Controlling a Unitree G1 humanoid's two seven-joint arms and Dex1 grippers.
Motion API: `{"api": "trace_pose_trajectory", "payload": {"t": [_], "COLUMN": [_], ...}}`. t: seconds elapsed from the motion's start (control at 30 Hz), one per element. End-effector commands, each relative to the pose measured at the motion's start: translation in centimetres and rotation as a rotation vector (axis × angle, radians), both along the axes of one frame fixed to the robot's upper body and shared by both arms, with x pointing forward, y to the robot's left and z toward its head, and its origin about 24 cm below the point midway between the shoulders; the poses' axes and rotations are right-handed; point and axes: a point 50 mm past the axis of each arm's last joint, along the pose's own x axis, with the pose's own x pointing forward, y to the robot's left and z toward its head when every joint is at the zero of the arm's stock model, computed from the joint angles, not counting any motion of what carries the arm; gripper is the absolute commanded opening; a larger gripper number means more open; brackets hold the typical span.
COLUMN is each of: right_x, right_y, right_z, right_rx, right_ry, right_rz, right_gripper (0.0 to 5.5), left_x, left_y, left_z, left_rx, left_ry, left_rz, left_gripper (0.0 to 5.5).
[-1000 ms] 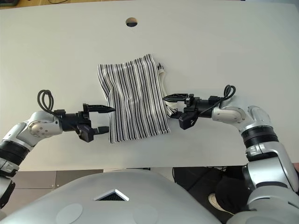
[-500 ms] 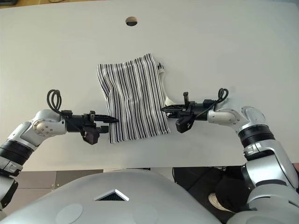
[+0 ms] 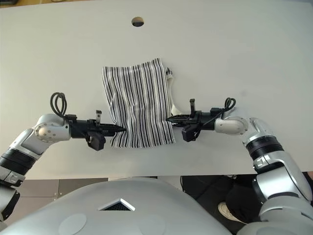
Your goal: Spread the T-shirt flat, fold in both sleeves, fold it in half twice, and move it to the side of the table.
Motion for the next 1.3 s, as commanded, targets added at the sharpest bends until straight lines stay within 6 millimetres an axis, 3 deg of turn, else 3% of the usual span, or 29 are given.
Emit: {"api": "trace_pose_trajectory", "payload": {"t": [0.03, 0.13, 0.3, 0.6, 0.8, 1.03, 1.3], "right_x": [-1.7, -2.8, -3.9, -5.0, -2.5, -0.2, 1.7], "right_y": [-1.1, -1.7, -2.4, -2.5, -1.8, -1.0, -0.9], "right_z": [2.4, 3.8, 5.2, 6.7, 7.1, 5.8, 4.2], "right_rx": [0.043, 0.039, -0.007, -0.040, 0.044, 0.117, 0.175], "right_ry": [0.367, 0.524, 0.630, 0.704, 0.609, 0.534, 0.482], "right_rz": [-0.038, -0.013, 0.000, 0.024, -0.046, -0.158, -0.293], "right_gripper": [0.10, 0.10, 0.10, 0.10, 0.10, 0.10, 0.10], "left_x": [-0.1, -1.0, -2.7, -4.5, -2.6, 0.2, 2.2], "left_y": [0.7, 0.9, 1.9, 1.3, 1.1, 2.2, 2.9], "left_z": [3.9, 5.1, 4.8, 5.1, 5.3, 1.7, -0.4], "left_rx": [-0.114, -0.125, -0.015, -0.034, -0.122, -0.054, -0.101], "left_ry": [0.270, 0.422, 0.590, 0.709, 0.662, 0.568, 0.509], "left_rz": [-0.011, -0.055, -0.087, -0.120, -0.006, 0.183, 0.305], "left_gripper": [0.14, 0.14, 0.14, 0.14, 0.14, 0.14, 0.14]}}
